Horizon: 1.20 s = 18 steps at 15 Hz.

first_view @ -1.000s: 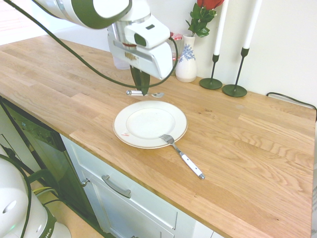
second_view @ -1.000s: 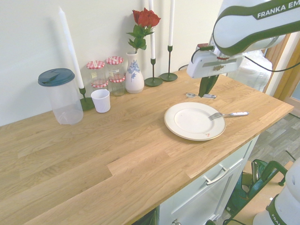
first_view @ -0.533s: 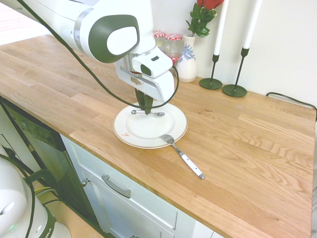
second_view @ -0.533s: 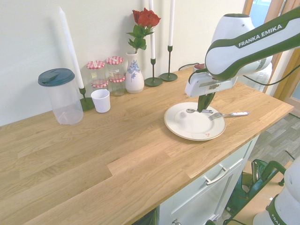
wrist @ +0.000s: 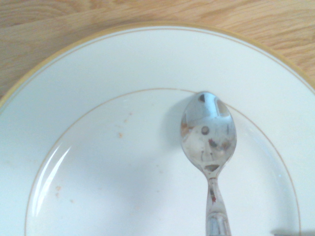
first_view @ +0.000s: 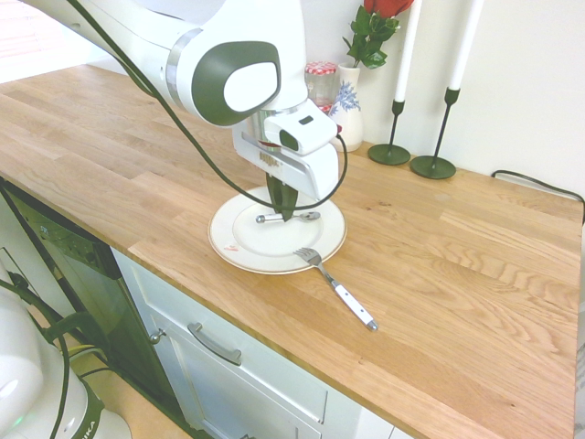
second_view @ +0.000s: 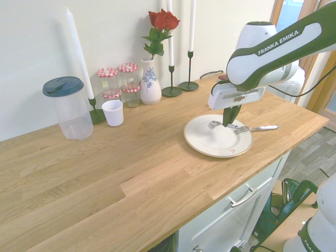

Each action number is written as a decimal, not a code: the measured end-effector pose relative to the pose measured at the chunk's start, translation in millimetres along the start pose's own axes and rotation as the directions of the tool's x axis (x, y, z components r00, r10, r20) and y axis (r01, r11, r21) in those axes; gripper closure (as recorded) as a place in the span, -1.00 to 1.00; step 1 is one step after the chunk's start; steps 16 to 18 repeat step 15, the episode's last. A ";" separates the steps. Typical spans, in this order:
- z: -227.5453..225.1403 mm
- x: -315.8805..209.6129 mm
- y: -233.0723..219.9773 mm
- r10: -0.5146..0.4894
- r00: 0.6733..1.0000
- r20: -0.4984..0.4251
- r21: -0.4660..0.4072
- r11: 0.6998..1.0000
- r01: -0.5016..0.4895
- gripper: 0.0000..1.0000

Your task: Put the spoon into the plate

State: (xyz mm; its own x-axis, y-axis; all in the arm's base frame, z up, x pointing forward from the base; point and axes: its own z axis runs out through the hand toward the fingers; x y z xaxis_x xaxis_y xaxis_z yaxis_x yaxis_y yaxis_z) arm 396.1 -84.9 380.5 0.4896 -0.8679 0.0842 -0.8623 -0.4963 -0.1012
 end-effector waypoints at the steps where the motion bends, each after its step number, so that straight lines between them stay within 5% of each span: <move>1: 1.7 2.0 -0.8 0.002 1.000 0.003 -0.003 1.000 -0.002 -1.00; 18: -24.9 7.6 -3.3 -0.088 0.996 0.016 -0.034 0.996 0.088 -1.00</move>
